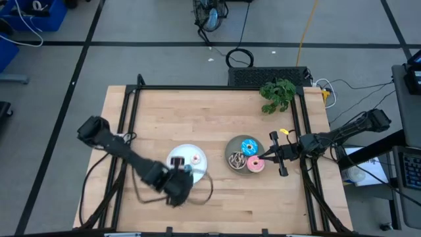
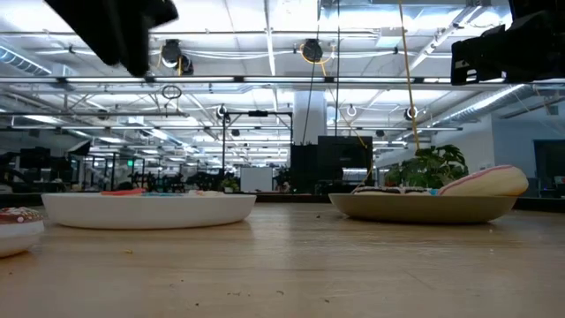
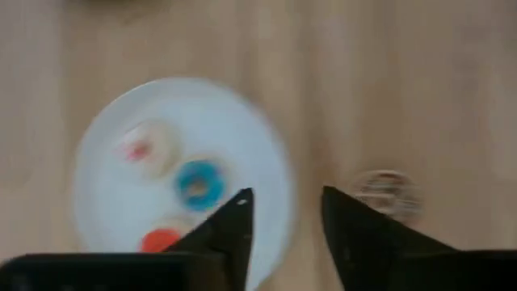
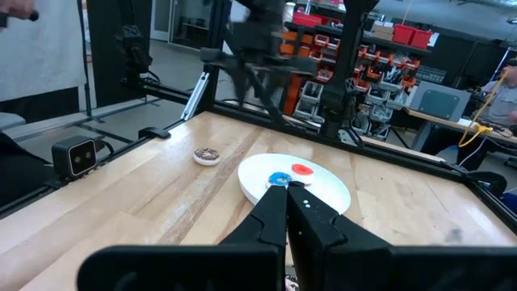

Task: Pick & Place donuts
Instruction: Put the small brown donut on the white plate

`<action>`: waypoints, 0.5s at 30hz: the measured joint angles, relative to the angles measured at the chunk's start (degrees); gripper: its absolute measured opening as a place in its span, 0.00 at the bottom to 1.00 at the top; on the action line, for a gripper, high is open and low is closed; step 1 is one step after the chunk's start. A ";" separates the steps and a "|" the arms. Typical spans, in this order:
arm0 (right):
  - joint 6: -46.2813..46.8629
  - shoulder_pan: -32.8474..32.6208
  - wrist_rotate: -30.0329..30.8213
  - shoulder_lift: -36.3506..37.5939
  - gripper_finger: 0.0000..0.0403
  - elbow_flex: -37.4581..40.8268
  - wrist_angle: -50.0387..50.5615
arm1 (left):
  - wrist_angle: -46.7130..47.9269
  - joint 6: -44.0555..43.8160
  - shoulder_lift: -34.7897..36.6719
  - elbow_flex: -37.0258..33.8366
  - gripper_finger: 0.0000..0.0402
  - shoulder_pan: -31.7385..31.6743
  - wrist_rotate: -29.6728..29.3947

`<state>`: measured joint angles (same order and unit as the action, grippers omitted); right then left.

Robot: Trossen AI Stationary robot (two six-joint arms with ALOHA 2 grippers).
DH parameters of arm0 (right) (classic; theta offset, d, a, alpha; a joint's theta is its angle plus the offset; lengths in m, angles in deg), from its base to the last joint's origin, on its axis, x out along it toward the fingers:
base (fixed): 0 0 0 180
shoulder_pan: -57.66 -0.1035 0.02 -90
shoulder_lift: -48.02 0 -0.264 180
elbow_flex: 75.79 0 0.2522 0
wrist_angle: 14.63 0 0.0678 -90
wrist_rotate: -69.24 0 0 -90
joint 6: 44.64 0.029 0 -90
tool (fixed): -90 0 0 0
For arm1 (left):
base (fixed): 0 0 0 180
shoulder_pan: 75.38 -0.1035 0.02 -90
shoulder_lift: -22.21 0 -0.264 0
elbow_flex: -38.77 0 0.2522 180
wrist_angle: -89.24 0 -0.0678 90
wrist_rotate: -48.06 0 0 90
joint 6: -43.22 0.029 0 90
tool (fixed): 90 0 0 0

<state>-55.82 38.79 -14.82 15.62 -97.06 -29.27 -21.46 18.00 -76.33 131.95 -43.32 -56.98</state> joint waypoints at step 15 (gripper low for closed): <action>0.02 0.00 0.00 -0.02 0.00 0.00 0.00 | -7.10 -5.64 -5.22 -0.08 0.01 9.26 -3.26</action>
<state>-55.80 38.79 -14.82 15.60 -97.06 -29.27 -28.56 12.36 -81.55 131.86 -34.06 -60.24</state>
